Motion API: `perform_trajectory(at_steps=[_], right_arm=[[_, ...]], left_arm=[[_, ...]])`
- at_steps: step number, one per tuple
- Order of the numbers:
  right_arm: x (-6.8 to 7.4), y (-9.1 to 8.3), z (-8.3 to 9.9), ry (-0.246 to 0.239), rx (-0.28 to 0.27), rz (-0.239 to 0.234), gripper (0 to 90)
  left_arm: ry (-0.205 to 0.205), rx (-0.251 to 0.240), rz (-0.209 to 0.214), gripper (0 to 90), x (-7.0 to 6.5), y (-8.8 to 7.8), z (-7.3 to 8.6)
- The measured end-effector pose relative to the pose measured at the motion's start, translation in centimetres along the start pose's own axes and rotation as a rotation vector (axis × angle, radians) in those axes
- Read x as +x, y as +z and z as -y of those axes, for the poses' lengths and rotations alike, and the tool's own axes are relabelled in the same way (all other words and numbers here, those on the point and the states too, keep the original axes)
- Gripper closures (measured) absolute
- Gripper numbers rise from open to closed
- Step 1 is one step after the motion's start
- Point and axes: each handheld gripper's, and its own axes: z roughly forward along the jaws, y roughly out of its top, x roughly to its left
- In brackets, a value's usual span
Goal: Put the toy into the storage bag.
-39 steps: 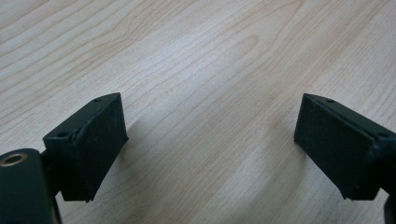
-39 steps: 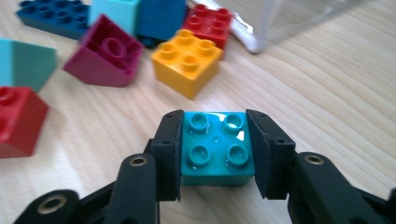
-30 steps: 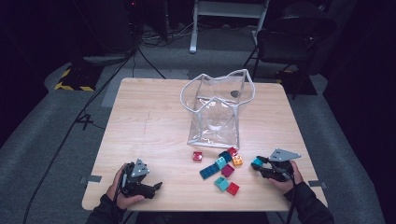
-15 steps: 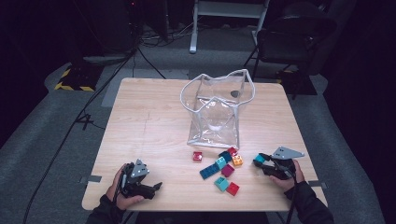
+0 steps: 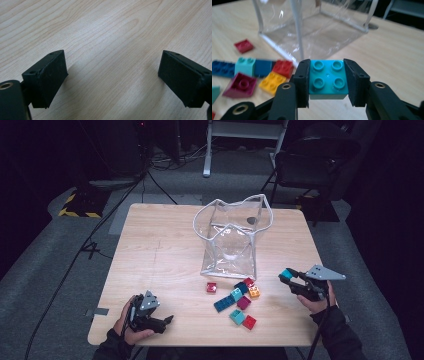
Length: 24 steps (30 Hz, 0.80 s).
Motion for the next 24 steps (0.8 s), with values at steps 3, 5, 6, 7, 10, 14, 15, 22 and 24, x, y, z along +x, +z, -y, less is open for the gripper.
perform_trajectory(at_steps=[3, 5, 6, 7, 10, 14, 15, 22, 24], right_arm=[[-0.5, -0.3, -1.0, 0.017, -0.041, 0.009, 59.4], [-0.8, -0.5, -1.7, 0.023, -0.056, 0.015, 59.4], [-0.9, -0.6, -2.1, 0.023, -0.064, 0.015, 59.4], [-0.9, -0.6, -2.6, 0.02, -0.07, 0.017, 59.4], [-0.9, -0.6, -3.8, 0.005, -0.078, 0.028, 59.4], [-0.9, -0.4, -5.4, -0.004, -0.098, 0.033, 59.4], [-0.9, -0.3, -5.7, -0.004, -0.102, 0.034, 59.4], [-0.7, -0.2, -9.1, -0.026, -0.147, 0.038, 59.5], [-0.5, -0.2, -9.9, -0.032, -0.157, 0.039, 59.4]], left_arm=[[0.0, 0.0, 0.0, 8.8, 0.0, 0.0, 0.0], [0.0, 0.0, 0.0, 8.8, 0.0, 0.0, 0.0], [0.0, 0.0, 0.0, 8.8, 0.0, 0.0, 0.0], [0.0, 0.0, 0.0, 8.8, 0.0, 0.0, 0.0], [0.0, 0.0, 0.0, 8.8, 0.0, 0.0, 0.0], [0.0, 0.0, 0.0, 8.8, 0.0, 0.0, 0.0], [0.0, 0.0, 0.0, 8.8, 0.0, 0.0, 0.0], [0.0, 0.0, 0.0, 8.8, 0.0, 0.0, 0.0], [0.0, 0.0, 0.0, 8.8, 0.0, 0.0, 0.0]])
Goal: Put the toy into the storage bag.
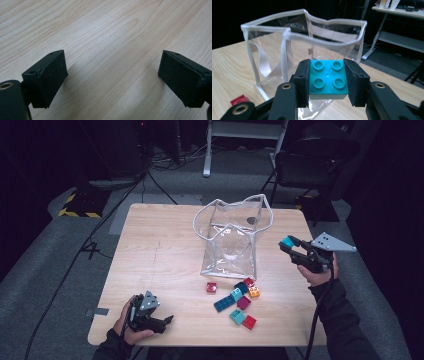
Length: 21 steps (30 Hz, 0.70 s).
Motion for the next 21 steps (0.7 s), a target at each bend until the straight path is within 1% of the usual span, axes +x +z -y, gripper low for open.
perform_trajectory(at_steps=[3, 6, 8, 14, 21], right_arm=[[0.2, 0.2, -1.1, -0.011, -0.013, -0.003, 59.4], [0.4, 0.6, -2.0, -0.024, -0.014, -0.002, 59.4], [0.4, 0.7, -2.6, -0.026, -0.02, -0.005, 59.4], [0.9, 1.0, -4.6, -0.043, -0.052, -0.001, 59.4], [1.7, 1.9, -6.1, -0.06, -0.066, -0.009, 59.4]], left_arm=[[0.0, 0.0, 0.0, 8.8, 0.0, 0.0, 0.0], [0.0, 0.0, 0.0, 8.8, 0.0, 0.0, 0.0], [0.0, 0.0, 0.0, 8.8, 0.0, 0.0, 0.0], [0.0, 0.0, 0.0, 8.8, 0.0, 0.0, 0.0], [0.0, 0.0, 0.0, 8.8, 0.0, 0.0, 0.0]])
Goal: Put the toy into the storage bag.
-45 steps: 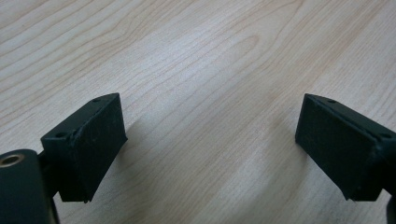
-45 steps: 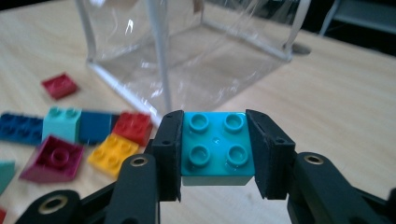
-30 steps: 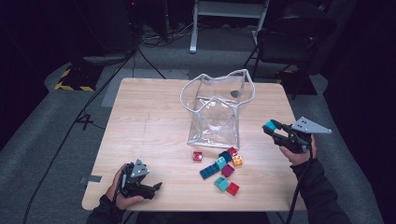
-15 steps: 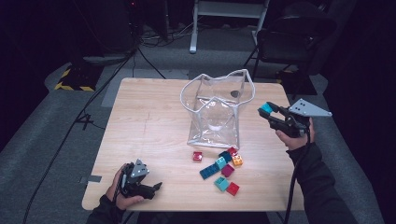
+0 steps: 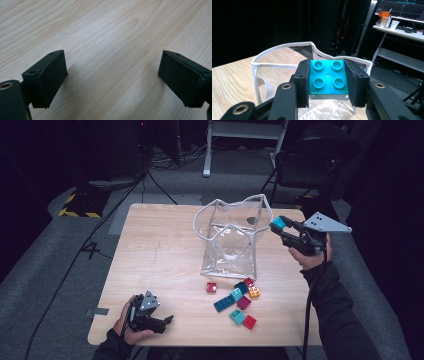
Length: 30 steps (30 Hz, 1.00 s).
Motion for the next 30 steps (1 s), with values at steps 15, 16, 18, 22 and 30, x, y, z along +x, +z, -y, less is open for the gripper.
perform_trajectory(at_steps=[15, 16, 18, 22, 30], right_arm=[[1.4, 3.4, -0.7, -0.014, 0.031, -0.015, 59.4], [1.5, 3.5, -0.8, -0.017, 0.032, -0.017, 59.4], [1.7, 3.9, -0.8, -0.018, 0.039, -0.018, 59.4], [1.8, 4.4, -0.8, -0.011, 0.042, -0.023, 59.4], [1.9, 5.9, -0.5, 0.003, 0.062, -0.017, 59.4]], left_arm=[[0.0, 0.0, 0.0, 8.8, 0.0, 0.0, 0.0], [0.0, 0.0, 0.0, 8.8, 0.0, 0.0, 0.0], [0.0, 0.0, 0.0, 8.8, 0.0, 0.0, 0.0], [0.0, 0.0, 0.0, 8.8, 0.0, 0.0, 0.0], [0.0, 0.0, 0.0, 8.8, 0.0, 0.0, 0.0]])
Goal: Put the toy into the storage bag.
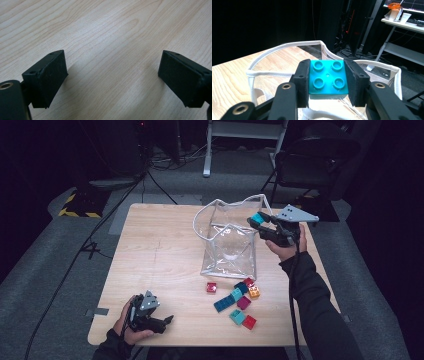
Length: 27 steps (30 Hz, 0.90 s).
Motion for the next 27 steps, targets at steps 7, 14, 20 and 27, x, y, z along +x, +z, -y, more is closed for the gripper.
perform_trajectory(at_steps=[7, 14, 20, 27], right_arm=[[0.3, 1.0, 0.1, 0.002, 0.021, 0.005, 59.4], [0.0, 1.6, 0.2, 0.014, 0.049, 0.016, 59.4], [0.0, 1.8, 0.4, 0.008, 0.07, 0.014, 59.2], [0.0, 1.8, 0.7, 0.009, 0.08, -0.007, 50.8]], left_arm=[[-0.003, -0.001, -0.001, 9.0, 0.0, 0.0, 0.0], [-0.003, -0.001, -0.001, 9.0, 0.0, 0.0, 0.0], [-0.002, 0.0, -0.001, 9.0, 0.0, 0.0, 0.0], [-0.003, 0.0, -0.001, 8.9, 0.0, 0.0, 0.0]])
